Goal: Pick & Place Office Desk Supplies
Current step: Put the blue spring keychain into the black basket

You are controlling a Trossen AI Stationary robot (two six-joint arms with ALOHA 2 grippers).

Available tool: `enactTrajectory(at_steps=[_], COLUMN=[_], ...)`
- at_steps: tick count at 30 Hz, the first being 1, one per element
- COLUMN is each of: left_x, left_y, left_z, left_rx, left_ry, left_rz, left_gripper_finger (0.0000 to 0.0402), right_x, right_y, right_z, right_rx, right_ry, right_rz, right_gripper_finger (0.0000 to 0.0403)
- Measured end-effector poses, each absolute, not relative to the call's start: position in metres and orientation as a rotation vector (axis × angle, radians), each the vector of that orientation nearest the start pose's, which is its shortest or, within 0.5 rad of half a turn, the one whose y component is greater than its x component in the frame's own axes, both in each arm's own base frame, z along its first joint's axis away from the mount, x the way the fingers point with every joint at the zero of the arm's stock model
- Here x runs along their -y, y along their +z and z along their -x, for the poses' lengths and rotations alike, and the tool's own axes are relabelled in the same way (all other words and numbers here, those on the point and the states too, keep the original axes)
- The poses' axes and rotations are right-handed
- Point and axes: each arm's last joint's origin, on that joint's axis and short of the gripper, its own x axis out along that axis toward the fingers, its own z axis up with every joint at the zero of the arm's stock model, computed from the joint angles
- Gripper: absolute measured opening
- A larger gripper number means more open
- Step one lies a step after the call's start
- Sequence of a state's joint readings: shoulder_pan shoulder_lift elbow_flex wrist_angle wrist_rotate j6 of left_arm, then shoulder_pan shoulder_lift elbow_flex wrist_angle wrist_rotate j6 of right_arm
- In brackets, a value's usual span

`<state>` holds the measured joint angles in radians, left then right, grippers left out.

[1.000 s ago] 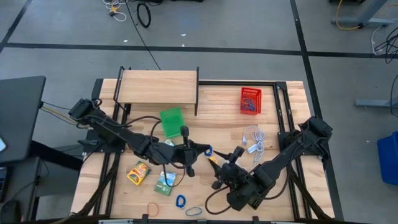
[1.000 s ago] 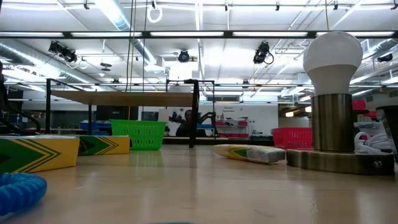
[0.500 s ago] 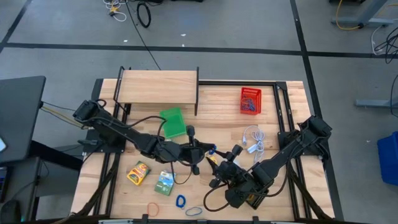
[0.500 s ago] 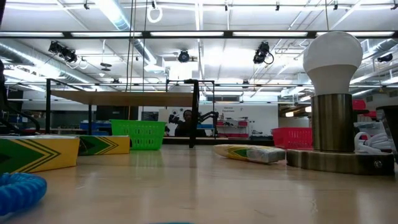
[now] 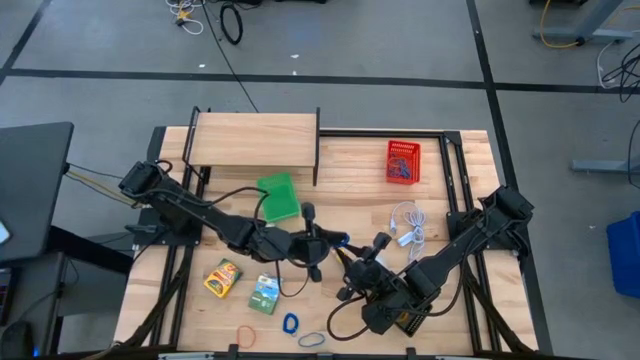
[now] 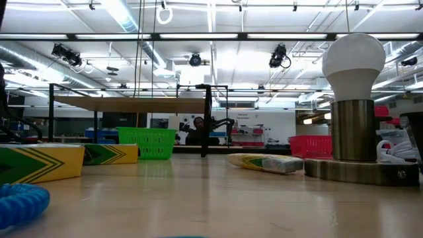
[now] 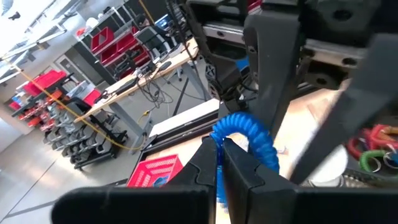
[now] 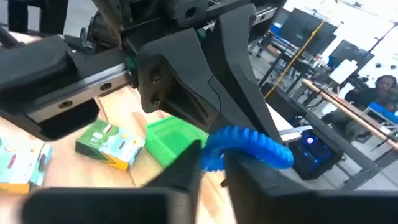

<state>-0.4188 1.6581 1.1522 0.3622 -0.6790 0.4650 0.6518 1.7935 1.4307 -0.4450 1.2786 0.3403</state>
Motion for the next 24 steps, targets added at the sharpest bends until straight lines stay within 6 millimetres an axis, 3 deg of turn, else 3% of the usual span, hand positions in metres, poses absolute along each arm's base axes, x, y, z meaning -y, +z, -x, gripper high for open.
enactTrajectory(at_steps=[3,24], left_x=[0.137,0.137], left_y=[0.288,0.288], left_z=[-0.351,-0.351], left_rx=[-0.176,-0.179], left_ry=[0.217,0.216], left_rz=[-0.543,-0.565], left_gripper_finger=[0.0009,0.0009], right_x=[-0.209,-0.219], right_y=[0.275,0.273], right_z=[-0.32,-0.316], right_rx=[-0.379,-0.427], right_ry=[-0.624,-0.506], right_rz=[0.379,0.384], right_gripper_finger=[0.0016,0.0001])
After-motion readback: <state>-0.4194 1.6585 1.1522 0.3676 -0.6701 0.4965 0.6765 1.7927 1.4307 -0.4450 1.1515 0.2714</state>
